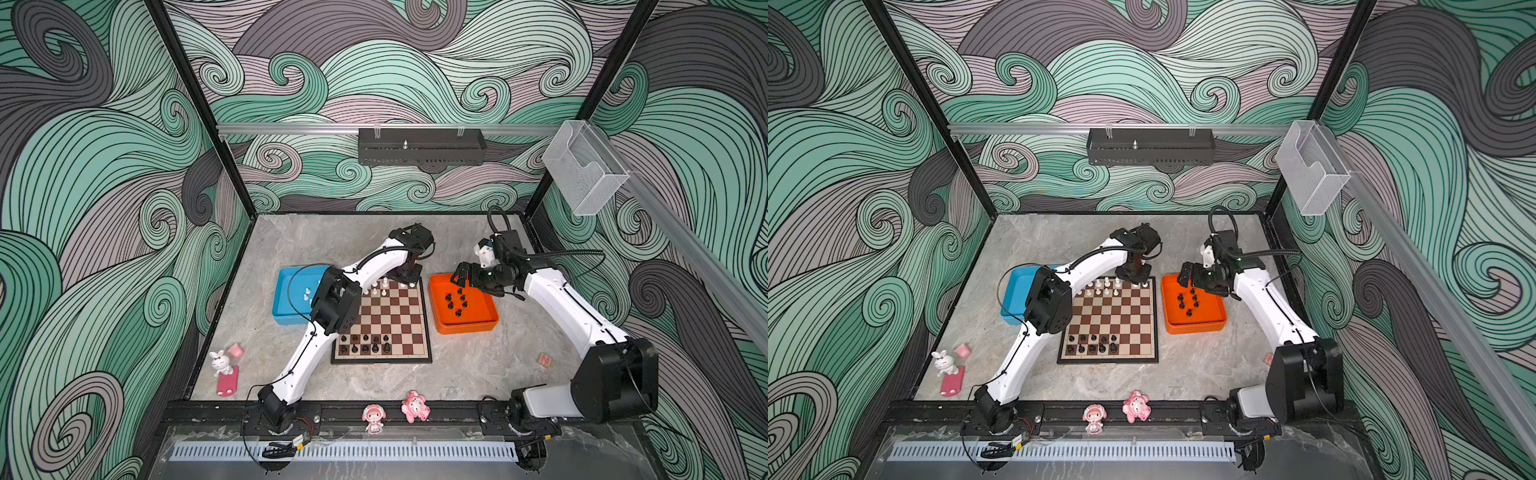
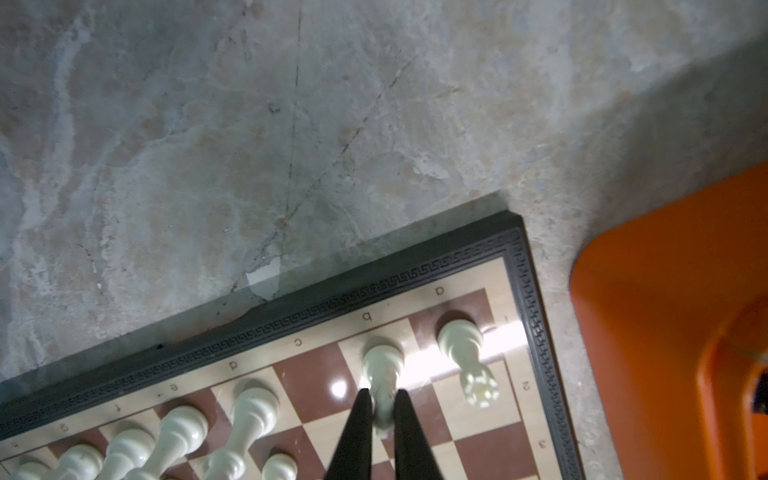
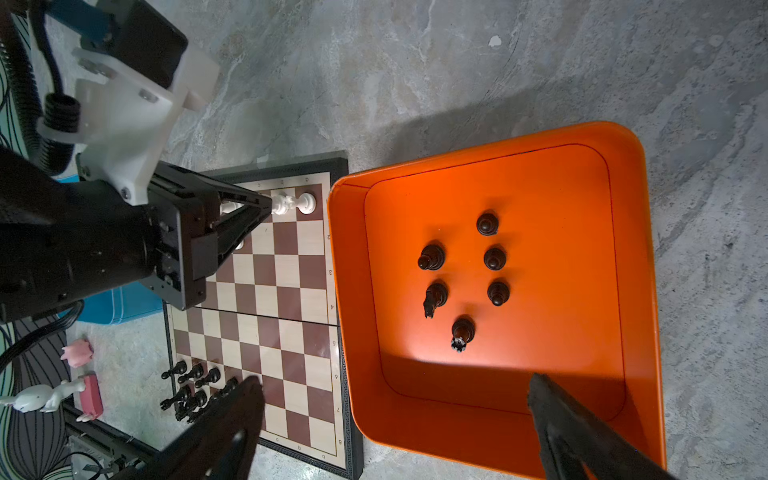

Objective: Set up the chess pieces on the board
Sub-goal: 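Lower the white pawn onto a far-row square with the left gripper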

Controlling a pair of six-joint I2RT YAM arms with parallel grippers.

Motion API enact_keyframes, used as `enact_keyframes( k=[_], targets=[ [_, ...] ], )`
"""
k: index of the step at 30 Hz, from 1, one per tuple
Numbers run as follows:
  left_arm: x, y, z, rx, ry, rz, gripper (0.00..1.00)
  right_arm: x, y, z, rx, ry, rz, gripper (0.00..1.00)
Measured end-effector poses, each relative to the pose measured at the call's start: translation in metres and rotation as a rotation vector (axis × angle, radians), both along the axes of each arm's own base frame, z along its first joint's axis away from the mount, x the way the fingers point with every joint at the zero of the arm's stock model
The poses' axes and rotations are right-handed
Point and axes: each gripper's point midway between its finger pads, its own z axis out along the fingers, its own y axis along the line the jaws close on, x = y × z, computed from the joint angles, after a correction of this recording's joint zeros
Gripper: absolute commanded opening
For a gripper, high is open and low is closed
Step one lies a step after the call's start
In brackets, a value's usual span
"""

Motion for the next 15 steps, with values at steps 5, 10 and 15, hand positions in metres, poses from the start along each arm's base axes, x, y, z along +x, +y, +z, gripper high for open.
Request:
enact_keyframes(
  k=[5, 10, 15],
  targets=[
    [-0.0005, 0.0004, 0.0004, 0.002, 0.002, -0.001, 0.22, 0.0004, 0.0004, 0.0004, 0.003, -0.002, 0.001, 0.99],
    [0.0009, -0.0009, 0.0031, -0.004, -0.004, 0.0, 0.27, 0.0013, 0.0007, 0.0009, 0.004, -0.006, 0.001, 0.99],
    [0.0018, -0.0023, 0.0053, -0.012, -0.007, 0.0, 0.38, 0.0014, 0.0007, 0.0009, 0.004, -0.007, 0.001, 0.99]
  ],
)
